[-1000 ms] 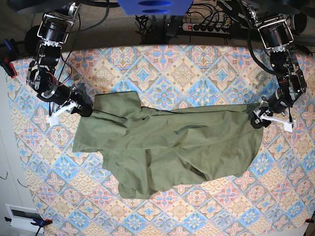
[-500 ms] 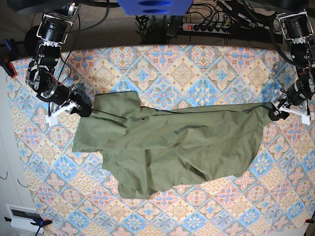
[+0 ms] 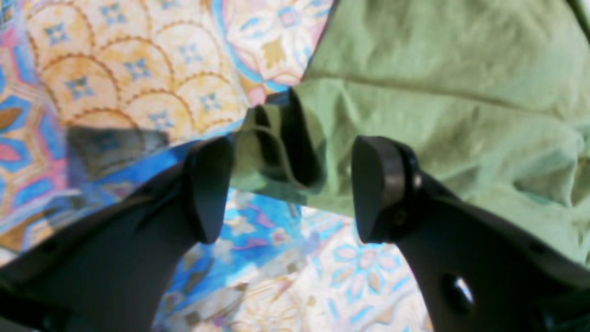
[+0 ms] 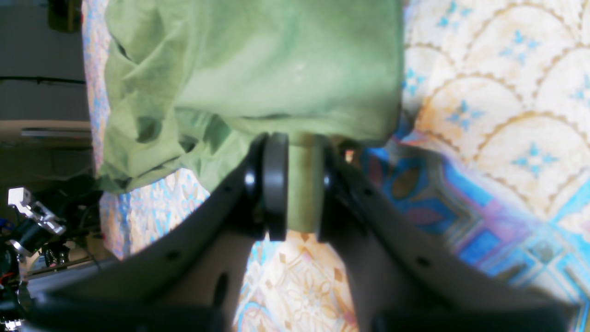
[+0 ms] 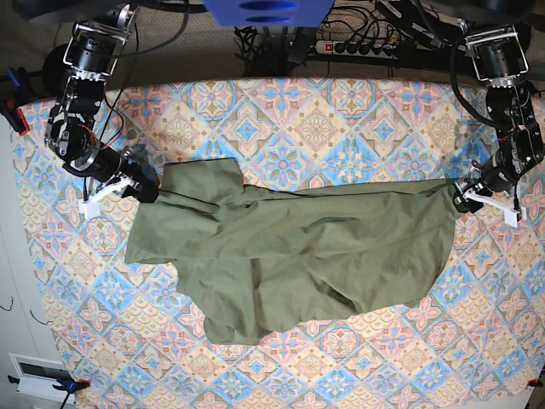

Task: Layout the t-shirt on the table in an organized manner, then fold the t-shirt properly
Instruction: 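Hold the shirt edges with both grippers, keeping it taut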

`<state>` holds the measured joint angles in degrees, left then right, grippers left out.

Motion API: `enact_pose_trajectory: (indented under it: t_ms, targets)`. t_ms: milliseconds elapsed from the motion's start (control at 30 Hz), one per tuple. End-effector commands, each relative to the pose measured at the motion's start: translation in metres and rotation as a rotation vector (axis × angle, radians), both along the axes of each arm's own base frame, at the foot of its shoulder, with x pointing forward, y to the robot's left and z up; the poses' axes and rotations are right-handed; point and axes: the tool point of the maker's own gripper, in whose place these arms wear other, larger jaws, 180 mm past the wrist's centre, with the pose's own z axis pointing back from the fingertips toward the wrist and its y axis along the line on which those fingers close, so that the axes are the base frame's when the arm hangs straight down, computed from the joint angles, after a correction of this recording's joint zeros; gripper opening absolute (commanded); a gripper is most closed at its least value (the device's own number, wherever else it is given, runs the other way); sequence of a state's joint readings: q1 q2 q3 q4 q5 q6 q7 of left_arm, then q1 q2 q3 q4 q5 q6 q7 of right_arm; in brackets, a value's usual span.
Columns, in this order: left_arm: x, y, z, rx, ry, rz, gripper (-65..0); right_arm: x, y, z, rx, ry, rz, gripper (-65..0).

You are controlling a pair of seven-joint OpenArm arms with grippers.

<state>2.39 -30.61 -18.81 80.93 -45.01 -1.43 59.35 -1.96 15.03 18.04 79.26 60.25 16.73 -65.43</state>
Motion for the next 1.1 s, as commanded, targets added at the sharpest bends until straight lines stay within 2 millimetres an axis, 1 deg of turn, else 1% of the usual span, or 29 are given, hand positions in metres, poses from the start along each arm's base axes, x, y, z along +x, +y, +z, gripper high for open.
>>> enact_pose_trajectory:
  t_ms: [0,200,233,300,367,467,600,800,867,967,1067]
  targets:
    - [0.012,0.003,0.016,0.013,-0.053,-0.012,-24.7,0.011,-0.004,0.016,-0.004,-0.060,-0.002,-56.0]
    - [0.007,0.007,0.015,0.021,-0.042,-0.006,-24.7,0.011,-0.005,0.016,-0.004,-0.060,-0.004,-56.0]
    - [0.002,0.008,0.011,0.023,-0.029,-0.005,-24.7,0.011,-0.005,0.016,-0.004,-0.060,-0.004,-56.0]
    - [-0.007,0.021,0.011,0.047,-0.012,0.007,-24.7,0.011,-0.005,0.016,-0.004,-0.060,-0.004,-56.0]
    - [-0.013,0.028,0.010,0.062,0.003,0.009,-24.7,0.011,-0.004,0.016,-0.004,-0.060,-0.002,-56.0]
    - [-0.013,0.035,0.015,0.089,0.007,0.003,-24.7,0.011,-0.004,0.016,-0.004,-0.060,-0.002,-56.0]
    - [-0.015,0.040,0.016,0.102,0.012,0.004,-24.7,0.011,-0.004,0.016,-0.004,-0.060,-0.002,-56.0]
    - [-0.015,0.037,0.014,0.097,0.015,-0.001,-24.7,0.011,-0.004,0.016,-0.003,-0.058,0.000,-56.0]
    - [-0.016,0.035,0.010,0.096,0.020,0.000,-24.7,0.011,-0.004,0.016,-0.003,-0.058,0.000,-56.0]
    - [-0.020,0.040,0.006,0.148,0.045,-0.002,-24.7,0.011,-0.004,0.017,-0.004,-0.060,-0.001,-56.0]
    - [-0.022,0.035,-0.001,0.153,0.057,-0.003,-24.8,0.011,-0.004,0.017,-0.004,-0.060,-0.001,-56.0]
